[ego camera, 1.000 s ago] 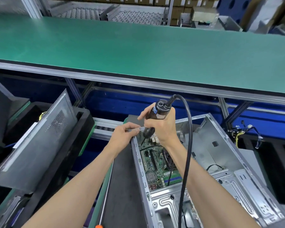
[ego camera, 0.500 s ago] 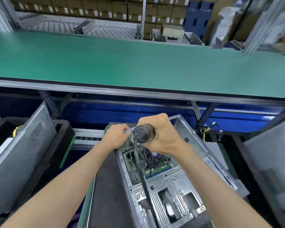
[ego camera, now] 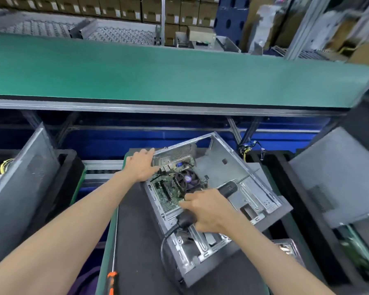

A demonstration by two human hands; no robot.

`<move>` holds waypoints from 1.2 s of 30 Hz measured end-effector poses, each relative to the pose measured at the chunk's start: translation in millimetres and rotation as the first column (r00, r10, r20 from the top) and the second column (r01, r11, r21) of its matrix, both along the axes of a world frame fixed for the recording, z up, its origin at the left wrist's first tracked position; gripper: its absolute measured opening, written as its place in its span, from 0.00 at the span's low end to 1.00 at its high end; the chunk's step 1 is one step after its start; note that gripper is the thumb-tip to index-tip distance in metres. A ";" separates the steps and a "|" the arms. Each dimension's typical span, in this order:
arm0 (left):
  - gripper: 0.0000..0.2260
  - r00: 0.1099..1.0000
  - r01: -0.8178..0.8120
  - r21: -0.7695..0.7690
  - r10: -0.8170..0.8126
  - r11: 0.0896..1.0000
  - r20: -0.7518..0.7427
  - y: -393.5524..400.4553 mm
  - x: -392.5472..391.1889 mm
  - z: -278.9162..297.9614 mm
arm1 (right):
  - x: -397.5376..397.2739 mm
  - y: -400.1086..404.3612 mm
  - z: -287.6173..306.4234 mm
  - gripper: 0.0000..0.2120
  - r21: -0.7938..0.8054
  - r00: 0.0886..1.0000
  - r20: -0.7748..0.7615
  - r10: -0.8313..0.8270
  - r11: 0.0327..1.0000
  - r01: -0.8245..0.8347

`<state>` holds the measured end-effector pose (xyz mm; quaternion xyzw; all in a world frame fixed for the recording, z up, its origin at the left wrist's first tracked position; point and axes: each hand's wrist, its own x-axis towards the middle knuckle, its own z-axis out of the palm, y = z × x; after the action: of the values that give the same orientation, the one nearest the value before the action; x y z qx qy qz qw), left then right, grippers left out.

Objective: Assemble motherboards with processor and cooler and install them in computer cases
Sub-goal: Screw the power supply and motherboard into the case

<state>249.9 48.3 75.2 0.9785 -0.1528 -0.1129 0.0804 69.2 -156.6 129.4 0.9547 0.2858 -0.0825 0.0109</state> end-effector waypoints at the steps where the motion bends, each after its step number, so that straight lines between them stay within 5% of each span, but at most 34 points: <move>1: 0.35 1.000 0.000 0.008 0.000 1.000 -0.005 0.0 0.8 0.3 | -2.9 -2.3 -3.3 0.19 -0.004 1.000 0.008 -0.003 1.000 0.003; 9: 0.14 0.993 -0.005 -0.049 0.011 0.999 0.119 -2.8 2.8 2.6 | -21.5 -5.0 -23.1 0.25 0.017 0.993 0.064 -0.096 0.995 0.095; 17: 0.18 0.934 0.029 0.103 -0.063 0.994 0.350 -10.3 5.2 1.2 | -14.1 -17.7 -11.7 0.49 -0.050 0.956 -0.186 -0.226 0.974 0.221; 20: 0.19 0.933 0.025 0.172 -0.085 0.985 0.351 -11.1 6.9 2.8 | -7.0 -13.1 -14.8 0.42 -0.189 0.978 -0.100 -0.183 0.969 0.162; 25: 0.19 0.920 -0.012 0.160 -0.052 0.987 0.389 -4.5 -1.0 1.3 | 7.3 -9.8 -21.6 0.29 -0.169 0.995 0.016 -0.094 0.981 0.095; 36: 0.16 0.914 -0.119 0.160 0.045 0.980 0.403 22.7 -20.3 -3.2 | 34.5 -18.7 -15.4 0.23 -0.229 0.996 -0.009 0.087 0.970 -0.086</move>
<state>229.5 71.0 72.0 0.9898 -0.1136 0.0783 -0.0368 103.7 -175.4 114.1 0.9337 0.3157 -0.1137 0.1247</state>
